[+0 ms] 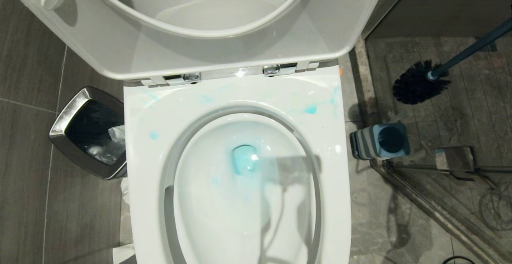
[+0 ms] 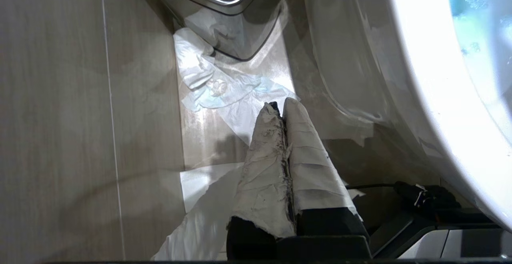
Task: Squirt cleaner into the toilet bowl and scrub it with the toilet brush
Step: Scrub the toilet bowl
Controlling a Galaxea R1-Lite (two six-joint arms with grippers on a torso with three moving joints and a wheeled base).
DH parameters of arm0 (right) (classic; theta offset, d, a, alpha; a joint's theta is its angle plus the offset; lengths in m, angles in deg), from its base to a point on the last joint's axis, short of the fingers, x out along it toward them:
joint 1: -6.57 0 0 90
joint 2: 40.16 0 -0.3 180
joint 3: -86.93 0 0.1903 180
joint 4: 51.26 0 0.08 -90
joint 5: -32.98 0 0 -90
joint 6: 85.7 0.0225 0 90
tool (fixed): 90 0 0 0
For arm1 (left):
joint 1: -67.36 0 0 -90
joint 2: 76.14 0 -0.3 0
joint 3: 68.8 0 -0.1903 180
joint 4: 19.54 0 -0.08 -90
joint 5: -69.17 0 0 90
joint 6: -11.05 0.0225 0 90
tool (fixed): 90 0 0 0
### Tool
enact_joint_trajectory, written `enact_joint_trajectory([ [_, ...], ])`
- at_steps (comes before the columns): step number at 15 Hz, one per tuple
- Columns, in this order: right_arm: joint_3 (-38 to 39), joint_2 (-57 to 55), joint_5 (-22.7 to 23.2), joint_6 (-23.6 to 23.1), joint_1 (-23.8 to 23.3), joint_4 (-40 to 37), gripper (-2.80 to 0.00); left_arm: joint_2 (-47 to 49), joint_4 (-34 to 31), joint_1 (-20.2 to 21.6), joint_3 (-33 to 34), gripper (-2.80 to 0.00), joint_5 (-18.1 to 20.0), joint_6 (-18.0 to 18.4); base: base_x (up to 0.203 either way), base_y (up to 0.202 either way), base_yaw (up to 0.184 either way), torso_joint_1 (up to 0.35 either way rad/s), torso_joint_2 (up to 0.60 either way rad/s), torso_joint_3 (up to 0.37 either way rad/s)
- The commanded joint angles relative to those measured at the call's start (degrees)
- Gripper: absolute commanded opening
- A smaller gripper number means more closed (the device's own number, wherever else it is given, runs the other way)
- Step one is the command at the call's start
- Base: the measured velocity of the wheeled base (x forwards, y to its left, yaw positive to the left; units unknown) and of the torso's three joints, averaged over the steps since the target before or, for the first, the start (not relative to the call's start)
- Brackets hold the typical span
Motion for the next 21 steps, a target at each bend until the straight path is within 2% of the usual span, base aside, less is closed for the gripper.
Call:
enact_joint_trajectory([
  [1, -2.26, 0.34, -0.5, -0.11, 0.05, -1.02, -2.8, 0.05, 0.01, 0.02, 0.06, -2.8, 0.02, 0.02, 0.0, 0.0, 0.0, 0.001, 0.0, 0.185],
  [7, -3.45, 0.35, -3.98, -0.86, 1.92, -1.15, -2.8, 0.05, 0.01, 0.01, 0.06, -2.8, 0.02, 0.02, 0.0, 0.0, 0.0, 0.002, 0.0, 0.201],
  [17, -5.44, 0.44, -4.07, -1.78, 2.42, -2.9, -2.8, 0.05, 0.01, 0.01, 0.0, -2.8, -0.02, 0.11, 0.0, 0.0, 0.0, 0.003, 0.0, 0.2],
  [21, -5.34, -0.24, -4.18, -1.97, 5.1, -3.07, -2.8, 0.05, 0.01, 0.05, 0.0, -2.8, 0.01, 0.11, 0.0, 0.0, 0.0, 0.001, 0.0, 0.202],
])
